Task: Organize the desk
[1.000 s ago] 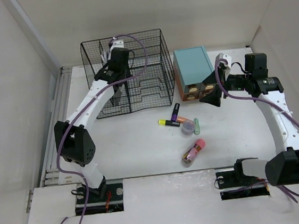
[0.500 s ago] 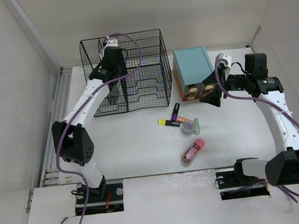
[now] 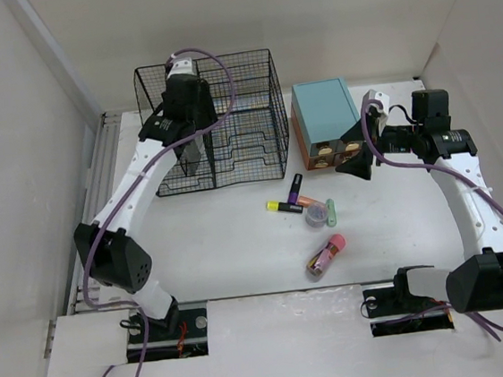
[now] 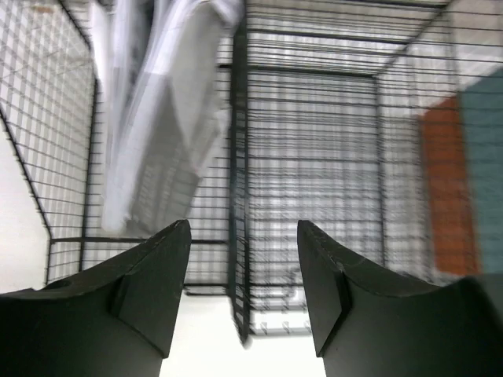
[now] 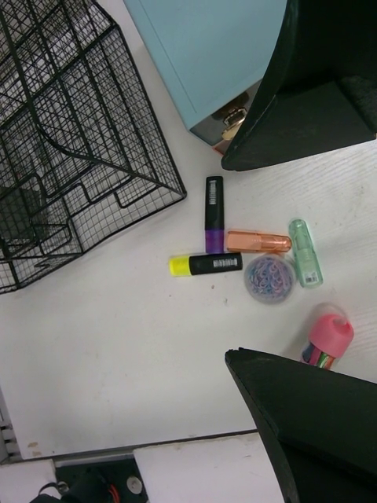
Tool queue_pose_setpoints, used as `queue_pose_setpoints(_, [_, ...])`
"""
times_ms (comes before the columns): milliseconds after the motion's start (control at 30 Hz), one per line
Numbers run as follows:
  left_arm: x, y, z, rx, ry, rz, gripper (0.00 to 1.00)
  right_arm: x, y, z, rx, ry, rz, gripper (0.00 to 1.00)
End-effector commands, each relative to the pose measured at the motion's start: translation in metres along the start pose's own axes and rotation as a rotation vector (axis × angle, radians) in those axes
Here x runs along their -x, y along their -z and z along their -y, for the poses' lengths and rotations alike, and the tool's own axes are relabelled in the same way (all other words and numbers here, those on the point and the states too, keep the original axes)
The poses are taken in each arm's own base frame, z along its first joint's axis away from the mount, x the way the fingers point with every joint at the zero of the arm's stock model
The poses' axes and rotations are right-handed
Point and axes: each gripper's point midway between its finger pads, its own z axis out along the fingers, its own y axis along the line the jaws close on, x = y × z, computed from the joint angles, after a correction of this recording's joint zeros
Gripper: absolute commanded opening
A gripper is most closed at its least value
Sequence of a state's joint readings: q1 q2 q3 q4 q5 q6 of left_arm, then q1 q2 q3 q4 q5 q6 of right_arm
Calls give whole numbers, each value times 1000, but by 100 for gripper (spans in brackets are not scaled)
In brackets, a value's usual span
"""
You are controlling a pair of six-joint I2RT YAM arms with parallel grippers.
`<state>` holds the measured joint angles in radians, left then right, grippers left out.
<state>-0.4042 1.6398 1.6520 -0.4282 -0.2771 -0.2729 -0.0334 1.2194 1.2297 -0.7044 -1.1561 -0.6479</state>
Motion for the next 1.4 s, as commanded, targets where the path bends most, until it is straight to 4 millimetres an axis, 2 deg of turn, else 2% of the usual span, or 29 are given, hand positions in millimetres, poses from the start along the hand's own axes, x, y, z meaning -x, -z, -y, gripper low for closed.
queue_pose_setpoints(0, [51,65,24,-133,63,124,54,14,4,5,-17,61,14,100])
queue_pose_setpoints(33, [55,77,30,-170,64,138,49,14,5,12,-46,83,6,100])
queue_pose_setpoints(67, [60,97,29,-208,77,178,42,15,6,17,-92,21,3,100])
queue_pose_setpoints(100, [60,111,33,-266,80,191,16,14,12,35,-214,16,-25,97])
queue_pose_setpoints(133, [60,123,33,-300,84,211,7,20,15,45,-272,35,-13,67])
queue_pose_setpoints(167, [58,147,28,-347,97,267,0,14,17,49,-315,-5,-19,43])
queue_pose_setpoints(200, [53,162,33,-412,94,286,0,19,25,53,-389,-10,-5,23])
queue_pose_setpoints(233, [49,174,33,-456,96,312,0,23,33,65,-477,12,2,11])
queue_pose_setpoints(267, [44,186,33,-500,94,332,0,24,38,67,-519,30,5,5])
queue_pose_setpoints(300, [30,208,32,-580,88,369,11,23,42,64,-565,4,21,5])
queue_pose_setpoints(333, [23,219,32,-619,83,384,29,20,50,72,-638,12,14,20])
queue_pose_setpoints(367, [14,228,32,-662,85,389,63,24,50,71,-647,41,34,83])
queue_pose_setpoints(400, [-2,242,30,-712,86,403,71,14,47,68,-644,3,38,99])
queue_pose_setpoints(467, [-21,253,29,-769,77,390,84,11,44,65,-628,-39,47,100])
queue_pose_setpoints(500, [-25,256,26,-772,78,398,89,-1,39,67,-621,-97,37,100])
queue_pose_setpoints(533, [-33,261,21,-772,78,399,89,-5,32,65,-590,-159,45,100])
queue_pose_setpoints(567, [-35,263,20,-776,89,401,89,-22,20,66,-540,-231,23,100])
queue_pose_setpoints(600, [-38,264,19,-779,97,400,89,-31,12,67,-526,-292,19,100])
queue_pose_setpoints(667, [-53,263,19,-809,143,371,89,-56,-5,67,-487,-438,2,93])
queue_pose_setpoints(700, [-57,262,20,-815,172,361,89,-58,-7,74,-499,-440,20,90])
queue_pose_setpoints(767, [-69,253,20,-820,205,341,88,-79,-20,75,-506,-529,-11,80])
queue_pose_setpoints(867, [-81,242,16,-787,244,314,86,-97,-39,75,-485,-614,-22,74])
queue_pose_setpoints(900, [-79,239,13,-764,253,324,86,-104,-47,77,-476,-643,-29,72])
queue_pose_setpoints(1000, [-84,233,8,-736,251,327,86,-110,-53,92,-507,-683,-9,72])
queue_pose_setpoints(1033, [-84,233,8,-736,251,327,86,-119,-57,95,-506,-713,-19,72])
queue_pose_setpoints(1067, [-84,233,8,-736,251,327,86,-114,-59,102,-518,-713,5,72])
queue_pose_setpoints(1167, [-84,233,8,-735,242,330,86,-120,-63,114,-552,-769,32,72])
queue_pose_setpoints(1267, [-83,235,7,-738,243,339,86,-126,-67,121,-575,-815,46,72])
queue_pose_setpoints(1367, [-83,235,7,-738,243,339,86,-123,-74,125,-567,-832,76,74])
